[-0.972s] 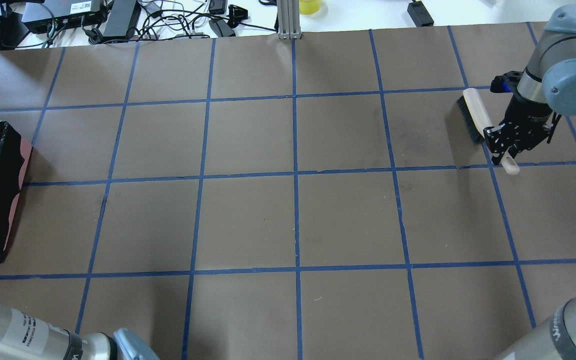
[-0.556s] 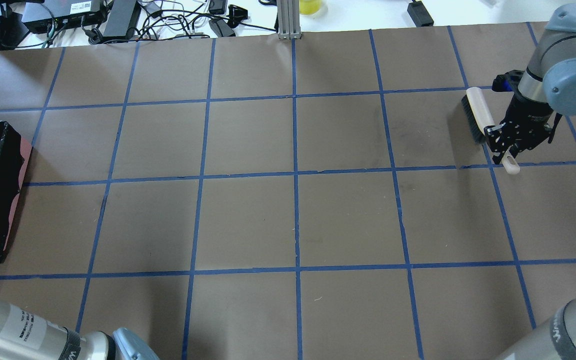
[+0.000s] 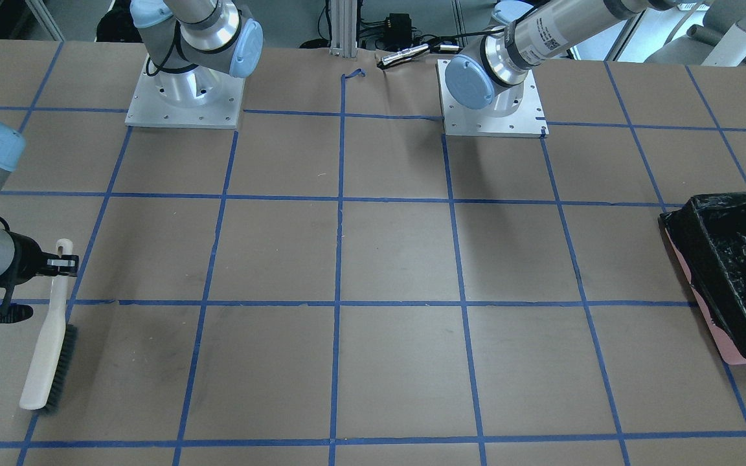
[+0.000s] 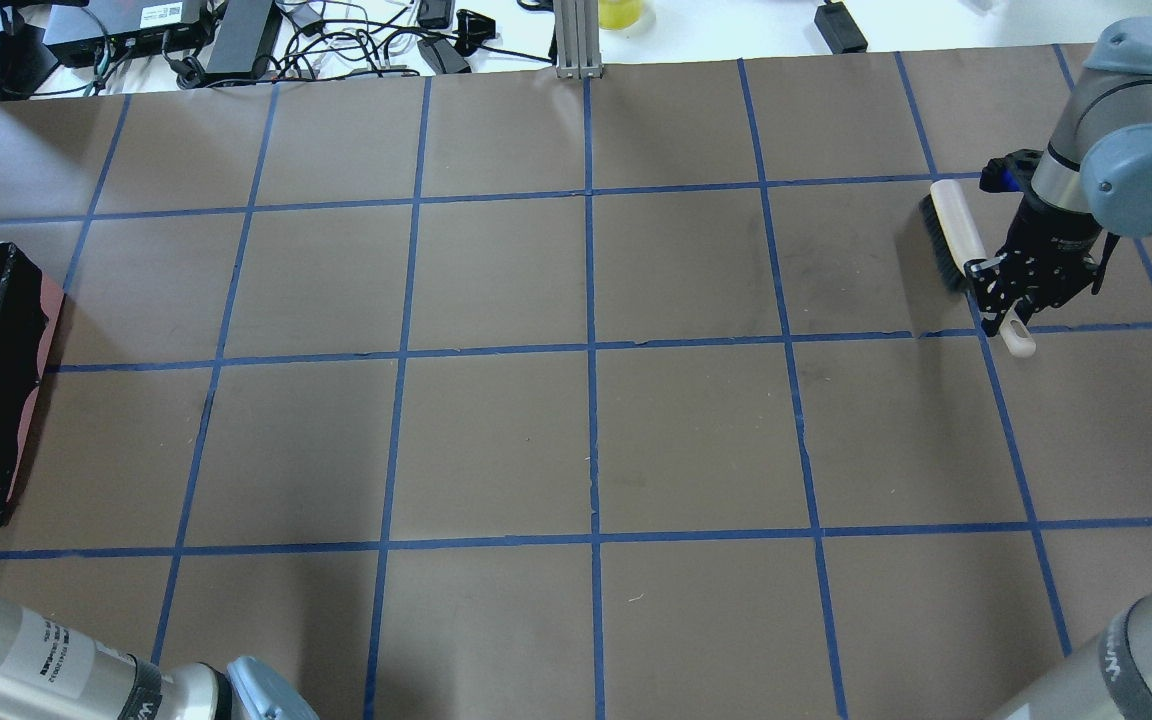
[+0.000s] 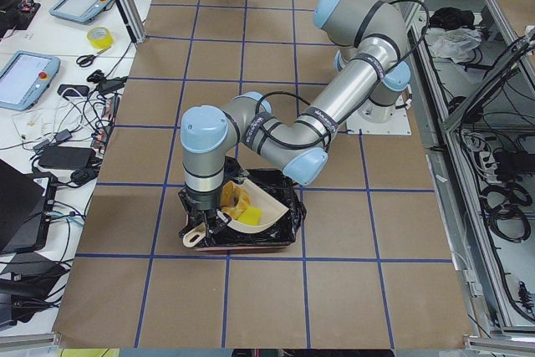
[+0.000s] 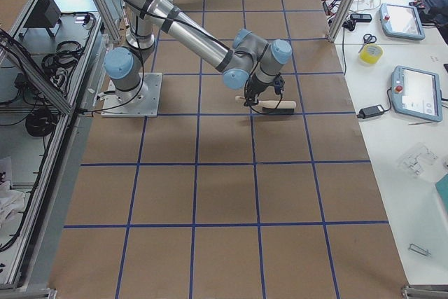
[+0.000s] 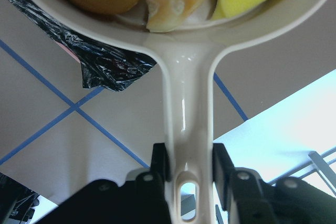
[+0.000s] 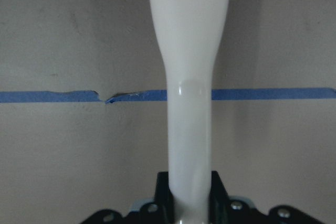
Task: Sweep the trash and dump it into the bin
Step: 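Tilt the dustpan over the black bin with the left gripper to dump trash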
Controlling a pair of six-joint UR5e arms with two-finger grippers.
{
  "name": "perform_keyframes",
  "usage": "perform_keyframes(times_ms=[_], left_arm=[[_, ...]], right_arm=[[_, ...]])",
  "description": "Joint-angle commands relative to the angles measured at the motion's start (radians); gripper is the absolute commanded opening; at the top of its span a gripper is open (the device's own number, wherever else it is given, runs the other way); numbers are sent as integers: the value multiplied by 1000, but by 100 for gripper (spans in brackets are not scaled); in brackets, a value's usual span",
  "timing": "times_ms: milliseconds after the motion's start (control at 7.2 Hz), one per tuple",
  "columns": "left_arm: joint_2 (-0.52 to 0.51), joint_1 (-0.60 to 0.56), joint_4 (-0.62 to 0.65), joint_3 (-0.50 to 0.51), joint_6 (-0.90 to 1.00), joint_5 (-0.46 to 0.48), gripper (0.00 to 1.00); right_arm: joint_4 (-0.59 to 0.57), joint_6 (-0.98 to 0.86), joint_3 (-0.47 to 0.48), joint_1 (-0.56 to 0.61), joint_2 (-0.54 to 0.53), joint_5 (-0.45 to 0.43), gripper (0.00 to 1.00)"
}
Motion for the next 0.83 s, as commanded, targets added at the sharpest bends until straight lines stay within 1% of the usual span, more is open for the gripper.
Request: perform_keyframes(times_ms=[0, 139, 278, 556, 694], left_arm=[[-4, -9, 41, -6, 37, 2, 0], [-4, -9, 82, -21, 73, 2, 0], [11, -15, 164, -70, 83, -1, 0], [63, -24, 287, -186, 84, 4, 0], [78, -27, 336, -220, 84, 5, 0]], right_arm=[[-1, 0, 4, 0, 2, -21, 31], [-1, 1, 4, 0, 4, -21, 44], [1, 3, 4, 0, 4, -21, 47], [-1, 9, 4, 2, 5, -21, 52], [-1, 17, 4, 2, 5, -21, 52]])
